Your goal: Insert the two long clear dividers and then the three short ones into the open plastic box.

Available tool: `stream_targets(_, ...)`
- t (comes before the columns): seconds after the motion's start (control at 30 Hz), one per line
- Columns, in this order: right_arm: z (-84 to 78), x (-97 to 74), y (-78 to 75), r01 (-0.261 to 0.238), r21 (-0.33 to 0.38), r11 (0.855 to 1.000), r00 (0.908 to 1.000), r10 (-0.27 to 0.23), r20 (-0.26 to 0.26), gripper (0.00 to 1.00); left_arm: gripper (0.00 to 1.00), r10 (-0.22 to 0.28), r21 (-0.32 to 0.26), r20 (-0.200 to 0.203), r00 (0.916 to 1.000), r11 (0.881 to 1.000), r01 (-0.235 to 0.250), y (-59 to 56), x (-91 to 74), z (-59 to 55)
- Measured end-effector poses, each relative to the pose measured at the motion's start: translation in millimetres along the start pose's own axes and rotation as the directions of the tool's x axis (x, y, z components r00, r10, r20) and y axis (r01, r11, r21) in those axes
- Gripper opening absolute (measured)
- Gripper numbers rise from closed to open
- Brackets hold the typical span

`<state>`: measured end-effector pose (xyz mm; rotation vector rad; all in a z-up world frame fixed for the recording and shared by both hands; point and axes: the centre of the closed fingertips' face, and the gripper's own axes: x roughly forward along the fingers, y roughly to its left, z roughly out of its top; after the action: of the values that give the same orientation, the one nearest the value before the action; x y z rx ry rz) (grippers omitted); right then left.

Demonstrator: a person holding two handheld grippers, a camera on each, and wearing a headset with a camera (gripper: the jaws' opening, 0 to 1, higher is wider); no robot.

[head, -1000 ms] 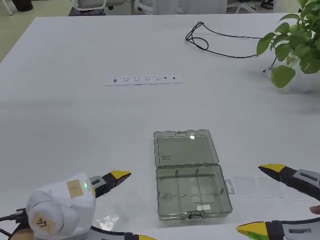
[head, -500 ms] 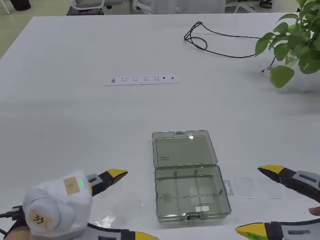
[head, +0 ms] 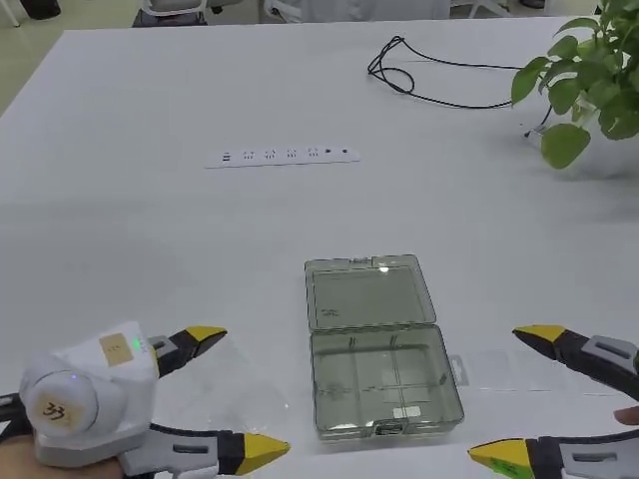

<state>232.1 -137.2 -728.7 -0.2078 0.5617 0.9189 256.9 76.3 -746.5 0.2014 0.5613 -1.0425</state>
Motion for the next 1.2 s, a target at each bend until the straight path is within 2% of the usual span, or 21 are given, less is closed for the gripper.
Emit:
stream_targets(0.17, -0.9, 0.6, 1.4, -0.001, 0.006, 1.000, 1.0000, 0.001, 0.001, 0.86, 0.82, 0.061, -0.027, -0.052, 0.9968, 0.998, -0.062, 22.2, -8.0, -12.3)
stream_targets(0.2, -1.2, 0.7, 1.5, -0.001, 0.007, 1.000, 1.0000, 0.001, 0.001, 0.86, 0.82, 0.060, -0.020, -0.045, 0.9972, 0.998, -0.061, 24.9, -7.9, -11.7)
stream_targets(0.27, -1.6, 1.3, 1.9, -0.002, 0.007, 1.000, 1.0000, 0.002, 0.001, 0.86, 0.80, 0.081, -0.037, -0.090, 0.9926, 0.996, -0.085, 32.5, -11.0, -20.2)
stream_targets(0.33, -1.9, 1.5, 2.0, -0.001, 0.009, 1.000, 1.0000, 0.001, 0.001, 0.86, 0.76, 0.086, -0.047, -0.113, 0.9898, 0.995, -0.092, 37.2, -12.0, -25.3)
stream_targets(0.37, -2.0, 1.6, 2.0, -0.001, 0.009, 1.000, 1.0000, 0.001, 0.001, 0.86, 0.73, 0.107, -0.038, -0.140, 0.9844, 0.993, -0.113, 42.8, -14.0, -29.8)
stream_targets(0.53, -2.3, 2.4, 2.8, -0.001, 0.016, 1.000, 1.0000, 0.001, 0.002, 0.86, 0.67, 0.118, -0.053, -0.189, 0.9748, 0.990, -0.130, 55.7, -14.3, -43.0)
stream_targets(0.57, -2.8, 2.8, 3.1, -0.002, 0.017, 1.000, 1.0000, 0.002, 0.002, 0.86, 0.65, 0.122, -0.052, -0.232, 0.9650, 0.989, -0.137, 57.6, -15.9, -49.7)
stream_targets(0.6, -2.8, 2.9, 3.3, -0.002, 0.017, 1.000, 1.0000, 0.002, 0.001, 0.86, 0.63, 0.120, -0.059, -0.250, 0.9609, 0.989, -0.139, 58.7, -15.9, -52.8)
stream_targets(0.67, -2.8, 3.1, 3.6, -0.002, 0.019, 1.000, 1.0000, 0.002, 0.002, 0.86, 0.58, 0.116, -0.065, -0.253, 0.9605, 0.989, -0.136, 62.3, -13.5, -54.2)
stream_targets(0.77, -3.4, 3.5, 3.5, -0.001, 0.022, 1.000, 1.0000, 0.001, 0.000, 0.86, 0.57, 0.135, -0.066, -0.315, 0.9395, 0.984, -0.163, 71.0, -14.7, -64.8)
stream_targets(0.83, -3.9, 3.9, 3.3, 0.000, 0.023, 1.000, 1.0000, 0.000, -0.001, 0.86, 0.56, 0.132, -0.067, -0.335, 0.9331, 0.984, -0.163, 74.6, -13.1, -69.7)
stream_targets(0.87, -3.7, 4.0, 3.5, -0.001, 0.024, 1.000, 1.0000, 0.001, 0.000, 0.86, 0.54, 0.136, -0.069, -0.369, 0.9196, 0.982, -0.173, 76.6, -14.9, -75.3)
stream_targets(0.93, -4.2, 4.1, 3.4, 0.001, 0.027, 1.000, 1.0000, -0.001, -0.002, 0.86, 0.53, 0.130, -0.072, -0.369, 0.9205, 0.983, -0.168, 76.6, -11.8, -75.6)
stream_targets(0.97, -4.5, 4.2, 3.3, 0.001, 0.029, 1.000, 1.0000, -0.001, -0.003, 0.86, 0.53, 0.129, -0.074, -0.376, 0.9174, 0.983, -0.169, 77.8, -10.5, -78.1)
stream_targets(1.0, -4.6, 4.2, 3.3, 0.001, 0.031, 1.000, 1.0000, -0.001, -0.002, 0.86, 0.52, 0.133, -0.070, -0.414, 0.9005, 0.982, -0.177, 79.7, -12.0, -84.4)
stream_targets(1.03, -4.7, 4.2, 3.2, 0.002, 0.031, 1.000, 1.0000, -0.002, -0.002, 0.85, 0.49, 0.135, -0.066, -0.426, 0.8948, 0.982, -0.179, 81.0, -11.7, -86.5)
stream_targets(1.07, -5.0, 4.3, 3.2, 0.003, 0.031, 1.000, 1.0000, -0.003, -0.002, 0.85, 0.49, 0.135, -0.061, -0.420, 0.8972, 0.982, -0.177, 82.2, -9.6, -86.5)
stream_targets(1.1, -5.2, 4.4, 3.3, 0.003, 0.034, 0.999, 1.0000, -0.003, -0.002, 0.85, 0.48, 0.135, -0.065, -0.427, 0.8941, 0.982, -0.179, 83.1, -9.1, -87.8)
stream_targets(1.13, -5.5, 4.6, 3.1, 0.005, 0.035, 0.999, 1.0000, -0.005, -0.002, 0.85, 0.47, 0.135, -0.071, -0.455, 0.8802, 0.980, -0.187, 84.4, -9.9, -92.7)
stream_targets(1.17, -5.6, 4.7, 3.1, 0.006, 0.035, 0.999, 1.0000, -0.006, -0.002, 0.85, 0.46, 0.135, -0.072, -0.457, 0.8790, 0.980, -0.188, 85.5, -8.5, -93.8)
stream_targets(1.2, -5.7, 4.6, 3.6, 0.006, 0.037, 0.999, 1.0000, -0.006, -0.002, 0.85, 0.47, 0.134, -0.078, -0.449, 0.8835, 0.979, -0.188, 86.2, -6.4, -93.3)
